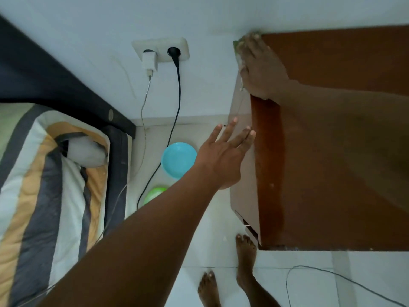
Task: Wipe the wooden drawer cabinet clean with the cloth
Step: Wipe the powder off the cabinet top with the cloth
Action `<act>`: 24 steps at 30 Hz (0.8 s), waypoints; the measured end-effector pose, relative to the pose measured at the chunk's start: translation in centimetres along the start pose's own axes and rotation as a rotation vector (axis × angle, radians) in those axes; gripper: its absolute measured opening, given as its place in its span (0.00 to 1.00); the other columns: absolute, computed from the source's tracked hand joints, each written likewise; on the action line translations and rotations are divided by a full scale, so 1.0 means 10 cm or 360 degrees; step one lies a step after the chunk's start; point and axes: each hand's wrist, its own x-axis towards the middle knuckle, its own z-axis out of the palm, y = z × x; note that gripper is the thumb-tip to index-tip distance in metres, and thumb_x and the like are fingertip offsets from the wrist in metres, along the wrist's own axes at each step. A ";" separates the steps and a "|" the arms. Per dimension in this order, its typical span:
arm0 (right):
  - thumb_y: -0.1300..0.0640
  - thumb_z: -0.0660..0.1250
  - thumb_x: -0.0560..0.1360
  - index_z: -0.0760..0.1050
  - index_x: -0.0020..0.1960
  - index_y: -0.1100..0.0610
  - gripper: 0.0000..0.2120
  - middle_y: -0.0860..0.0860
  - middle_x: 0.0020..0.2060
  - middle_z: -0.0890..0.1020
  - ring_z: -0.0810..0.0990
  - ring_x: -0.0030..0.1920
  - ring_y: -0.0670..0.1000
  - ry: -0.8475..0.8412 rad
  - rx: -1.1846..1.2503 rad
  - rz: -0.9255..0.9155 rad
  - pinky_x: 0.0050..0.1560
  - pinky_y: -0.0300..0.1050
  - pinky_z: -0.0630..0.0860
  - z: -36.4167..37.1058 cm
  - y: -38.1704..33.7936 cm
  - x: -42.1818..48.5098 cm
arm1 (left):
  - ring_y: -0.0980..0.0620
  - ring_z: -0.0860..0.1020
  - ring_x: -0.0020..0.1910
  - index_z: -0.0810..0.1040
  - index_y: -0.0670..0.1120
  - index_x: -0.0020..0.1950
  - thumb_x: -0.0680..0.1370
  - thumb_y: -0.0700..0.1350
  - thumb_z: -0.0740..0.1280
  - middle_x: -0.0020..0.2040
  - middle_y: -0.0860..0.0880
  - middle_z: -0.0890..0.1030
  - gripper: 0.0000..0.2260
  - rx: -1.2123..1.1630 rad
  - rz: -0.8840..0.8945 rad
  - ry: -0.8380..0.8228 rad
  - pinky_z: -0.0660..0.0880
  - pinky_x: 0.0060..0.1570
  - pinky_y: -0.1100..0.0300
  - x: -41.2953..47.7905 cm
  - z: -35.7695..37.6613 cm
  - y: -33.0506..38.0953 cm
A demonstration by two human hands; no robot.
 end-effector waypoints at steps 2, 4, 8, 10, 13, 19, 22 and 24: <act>0.48 0.43 0.81 0.49 0.81 0.59 0.31 0.57 0.82 0.49 0.45 0.81 0.57 -0.0056 0.0010 0.0009 0.80 0.56 0.49 0.02 -0.03 -0.25 | 0.44 0.33 0.82 0.38 0.49 0.85 0.80 0.43 0.59 0.85 0.50 0.40 0.39 -0.0020 -0.0014 -0.0016 0.38 0.81 0.43 0.00 0.00 0.01; 0.48 0.43 0.82 0.47 0.82 0.60 0.31 0.57 0.82 0.48 0.44 0.81 0.56 -0.0115 0.0011 0.0077 0.80 0.56 0.49 0.02 -0.10 -0.55 | 0.44 0.34 0.83 0.38 0.49 0.85 0.80 0.42 0.59 0.85 0.50 0.40 0.39 -0.0047 -0.0029 -0.0031 0.38 0.81 0.44 -0.02 -0.02 0.05; 0.49 0.45 0.83 0.47 0.82 0.59 0.30 0.56 0.82 0.49 0.44 0.82 0.55 -0.0120 0.0065 0.0121 0.80 0.56 0.49 0.07 -0.16 -1.21 | 0.44 0.36 0.83 0.40 0.48 0.85 0.79 0.41 0.58 0.86 0.50 0.42 0.39 -0.0043 -0.0038 -0.0057 0.40 0.82 0.44 -0.05 -0.08 0.08; 0.48 0.45 0.83 0.47 0.82 0.59 0.30 0.56 0.82 0.50 0.45 0.82 0.55 -0.0116 0.0063 0.0140 0.80 0.57 0.51 0.11 -0.18 -1.58 | 0.44 0.36 0.83 0.40 0.48 0.85 0.79 0.40 0.59 0.86 0.50 0.42 0.39 -0.0055 -0.0050 -0.0055 0.41 0.82 0.44 -0.06 -0.08 0.09; 0.48 0.44 0.83 0.49 0.82 0.58 0.30 0.56 0.82 0.51 0.46 0.82 0.55 -0.0105 0.0057 0.0192 0.80 0.57 0.52 0.16 -0.27 -2.18 | 0.45 0.36 0.83 0.39 0.48 0.85 0.79 0.39 0.59 0.86 0.51 0.42 0.40 -0.0115 -0.0086 -0.0041 0.43 0.82 0.45 -0.06 -0.05 0.12; 0.52 0.47 0.83 0.57 0.80 0.58 0.27 0.54 0.81 0.57 0.51 0.81 0.54 -0.0075 0.0155 0.0043 0.79 0.56 0.56 0.27 -0.65 -3.36 | 0.44 0.38 0.84 0.40 0.46 0.85 0.79 0.38 0.58 0.86 0.50 0.43 0.39 -0.0088 -0.0128 -0.0021 0.43 0.82 0.44 -0.08 -0.06 0.19; 0.61 0.58 0.80 0.63 0.78 0.58 0.26 0.54 0.78 0.63 0.57 0.80 0.54 0.0028 0.0300 -0.0075 0.76 0.57 0.64 0.35 -0.67 -3.82 | 0.43 0.38 0.84 0.40 0.45 0.85 0.80 0.39 0.58 0.86 0.49 0.43 0.38 -0.0047 -0.0164 -0.0034 0.42 0.82 0.44 -0.11 -0.09 0.28; 0.72 0.68 0.71 0.68 0.75 0.60 0.33 0.55 0.75 0.69 0.63 0.78 0.55 0.0109 0.0297 -0.0145 0.73 0.56 0.69 0.36 -0.67 -4.05 | 0.43 0.38 0.84 0.39 0.45 0.85 0.80 0.40 0.58 0.86 0.48 0.42 0.38 -0.0036 -0.0171 -0.0018 0.42 0.81 0.44 -0.18 -0.04 0.39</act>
